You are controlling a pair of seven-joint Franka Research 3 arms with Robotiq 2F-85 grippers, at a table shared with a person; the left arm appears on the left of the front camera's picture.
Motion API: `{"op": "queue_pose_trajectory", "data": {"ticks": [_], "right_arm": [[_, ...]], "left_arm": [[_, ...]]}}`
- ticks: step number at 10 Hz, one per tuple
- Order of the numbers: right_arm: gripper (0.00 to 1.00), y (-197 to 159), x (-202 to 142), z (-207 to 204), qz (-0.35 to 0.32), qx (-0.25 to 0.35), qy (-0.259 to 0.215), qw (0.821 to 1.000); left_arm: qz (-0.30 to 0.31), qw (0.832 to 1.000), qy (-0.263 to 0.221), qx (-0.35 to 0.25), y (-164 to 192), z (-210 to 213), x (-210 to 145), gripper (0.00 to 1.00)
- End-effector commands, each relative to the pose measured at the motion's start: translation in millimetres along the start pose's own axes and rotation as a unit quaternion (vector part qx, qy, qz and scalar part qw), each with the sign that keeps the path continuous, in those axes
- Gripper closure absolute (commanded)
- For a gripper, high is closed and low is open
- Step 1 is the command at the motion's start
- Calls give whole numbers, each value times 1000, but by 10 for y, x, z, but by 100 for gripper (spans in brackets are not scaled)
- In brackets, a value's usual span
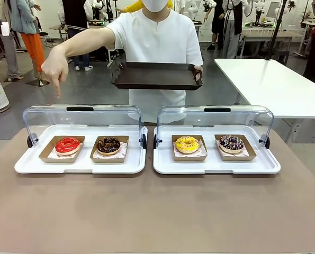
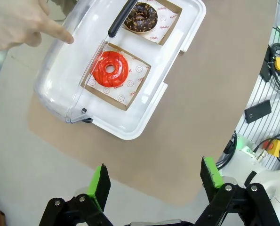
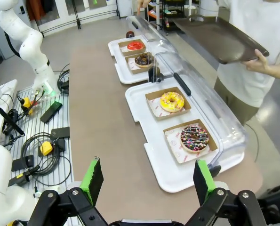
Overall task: Provide the desired donut to the person.
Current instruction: Pick up and lift the Paper togo box containing the Donut pointed at by the person.
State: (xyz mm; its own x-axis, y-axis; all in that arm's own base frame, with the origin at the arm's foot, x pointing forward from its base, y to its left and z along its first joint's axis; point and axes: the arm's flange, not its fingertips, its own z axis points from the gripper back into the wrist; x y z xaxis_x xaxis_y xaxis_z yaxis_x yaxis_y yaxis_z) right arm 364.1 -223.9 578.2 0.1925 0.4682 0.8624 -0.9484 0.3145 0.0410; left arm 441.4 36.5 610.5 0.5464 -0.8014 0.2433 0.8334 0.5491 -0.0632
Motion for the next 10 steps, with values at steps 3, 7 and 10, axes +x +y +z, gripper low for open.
{"op": "queue_pose_trajectory", "data": {"ticks": [3,7,10], "right_arm": [[0,-12,4,-6,-5,-4,4,1000],[0,-12,4,-6,-5,-4,4,1000],[0,-12,4,-6,-5,-4,4,1000]], "left_arm": [[-27,998,44,39,-106,-530,148,0],[-192,976,80,69,-196,-1184,388,0],[-273,954,116,45,-42,-1564,391,0]]}}
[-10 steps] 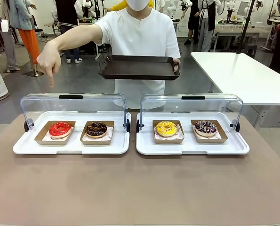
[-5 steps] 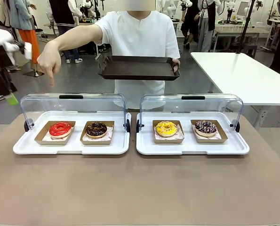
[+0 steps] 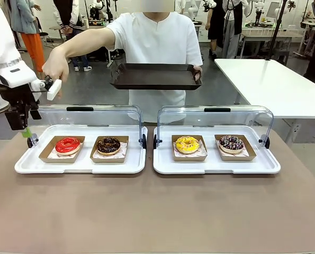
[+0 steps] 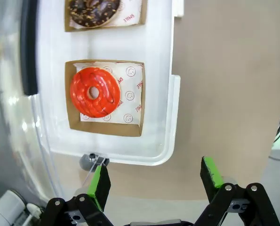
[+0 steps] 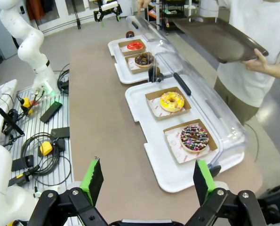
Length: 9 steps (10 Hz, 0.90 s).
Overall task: Provide the desired donut to the person.
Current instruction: Pick up and lift the Paper togo box containing the Donut pointed at by the person.
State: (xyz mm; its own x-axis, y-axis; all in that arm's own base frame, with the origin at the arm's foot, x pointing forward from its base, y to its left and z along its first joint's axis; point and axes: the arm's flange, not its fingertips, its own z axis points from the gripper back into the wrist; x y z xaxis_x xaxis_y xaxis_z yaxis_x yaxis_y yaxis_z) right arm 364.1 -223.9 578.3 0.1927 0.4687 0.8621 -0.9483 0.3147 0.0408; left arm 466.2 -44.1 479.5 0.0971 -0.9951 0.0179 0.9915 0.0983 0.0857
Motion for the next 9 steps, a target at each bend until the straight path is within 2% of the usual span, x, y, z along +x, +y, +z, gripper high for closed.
{"op": "queue_pose_trajectory", "data": {"ticks": [1,4,6,7,8,9], "right_arm": [[0,-12,3,-6,-5,-3,4,1000],[0,-12,3,-6,-5,-3,4,1000],[0,-12,3,-6,-5,-3,4,1000],[0,-12,3,-6,-5,-3,4,1000],[0,-12,3,-6,-5,-3,4,1000],[0,-12,3,-6,-5,-3,4,1000]], "left_arm": [[-38,999,5,1,93,-215,-119,0],[-28,999,-38,-24,210,-515,-172,0],[-19,998,-24,-47,231,-630,-148,0],[9,999,-12,-39,218,-534,-134,0],[-18,999,-19,-40,201,-651,-141,0],[-18,999,-19,-40,201,-651,-141,0]]}}
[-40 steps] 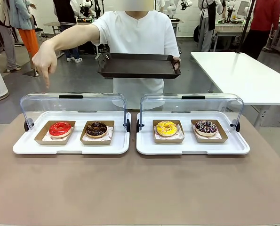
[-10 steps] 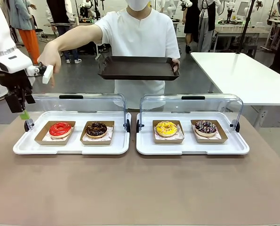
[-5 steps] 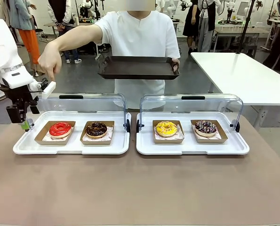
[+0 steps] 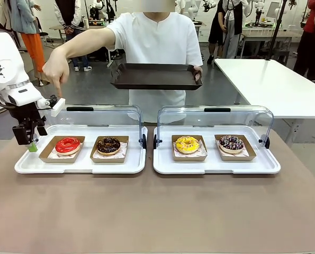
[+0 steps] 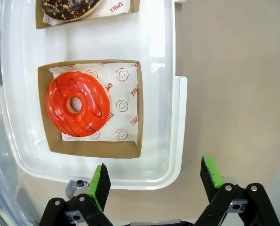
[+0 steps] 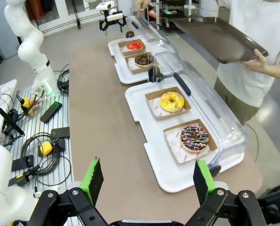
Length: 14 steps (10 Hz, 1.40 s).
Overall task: Provide the desired donut to the person.
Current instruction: Pick up and lift the Paper togo box containing the Donut pointed at by the person.
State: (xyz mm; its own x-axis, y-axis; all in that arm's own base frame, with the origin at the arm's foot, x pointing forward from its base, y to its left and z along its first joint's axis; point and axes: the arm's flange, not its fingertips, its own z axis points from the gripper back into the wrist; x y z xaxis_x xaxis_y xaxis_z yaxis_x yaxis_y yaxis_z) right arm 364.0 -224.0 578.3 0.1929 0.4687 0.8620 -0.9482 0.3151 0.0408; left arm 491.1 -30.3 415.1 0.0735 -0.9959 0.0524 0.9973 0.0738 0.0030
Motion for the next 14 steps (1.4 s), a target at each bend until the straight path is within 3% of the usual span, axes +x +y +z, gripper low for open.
{"op": "queue_pose_trajectory", "data": {"ticks": [1,4,6,8,14], "right_arm": [[0,-13,3,-7,-5,-3,4,1000],[0,-13,3,-7,-5,-3,4,1000],[0,-13,3,-7,-5,-3,4,1000],[0,-13,3,-7,-5,-3,4,1000],[0,-13,3,-7,-5,-3,4,1000]], "left_arm": [[-7,1000,-1,2,-6,11,-16,0],[-2,1000,0,0,-2,0,14,0],[-43,999,3,-20,49,-249,24,0],[-93,996,15,0,26,-381,65,0],[-78,997,14,24,24,-677,-40,0]]}}
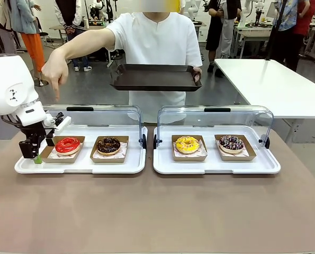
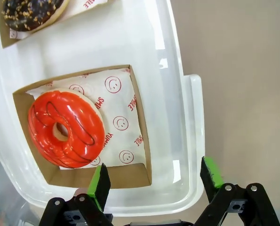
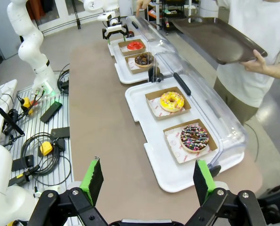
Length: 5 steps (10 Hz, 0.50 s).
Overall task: Provide the desired donut to the person.
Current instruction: Pick up and lift the Paper togo box containing the Donut pointed at by the person.
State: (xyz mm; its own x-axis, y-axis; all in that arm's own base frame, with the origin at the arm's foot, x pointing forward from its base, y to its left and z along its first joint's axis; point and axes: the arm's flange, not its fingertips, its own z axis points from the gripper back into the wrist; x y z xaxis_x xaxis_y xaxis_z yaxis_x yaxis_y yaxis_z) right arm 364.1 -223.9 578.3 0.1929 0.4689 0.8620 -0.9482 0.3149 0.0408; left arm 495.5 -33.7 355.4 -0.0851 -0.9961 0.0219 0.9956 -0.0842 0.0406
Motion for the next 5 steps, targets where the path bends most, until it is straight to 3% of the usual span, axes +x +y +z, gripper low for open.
{"op": "queue_pose_trajectory", "data": {"ticks": [1,5], "right_arm": [[0,-12,3,-6,-5,-3,4,1000],[0,-12,3,-6,-5,-3,4,1000]], "left_arm": [[2,1000,-3,5,-23,-127,-64,0],[9,1000,-11,6,41,-233,-129,0]]}}
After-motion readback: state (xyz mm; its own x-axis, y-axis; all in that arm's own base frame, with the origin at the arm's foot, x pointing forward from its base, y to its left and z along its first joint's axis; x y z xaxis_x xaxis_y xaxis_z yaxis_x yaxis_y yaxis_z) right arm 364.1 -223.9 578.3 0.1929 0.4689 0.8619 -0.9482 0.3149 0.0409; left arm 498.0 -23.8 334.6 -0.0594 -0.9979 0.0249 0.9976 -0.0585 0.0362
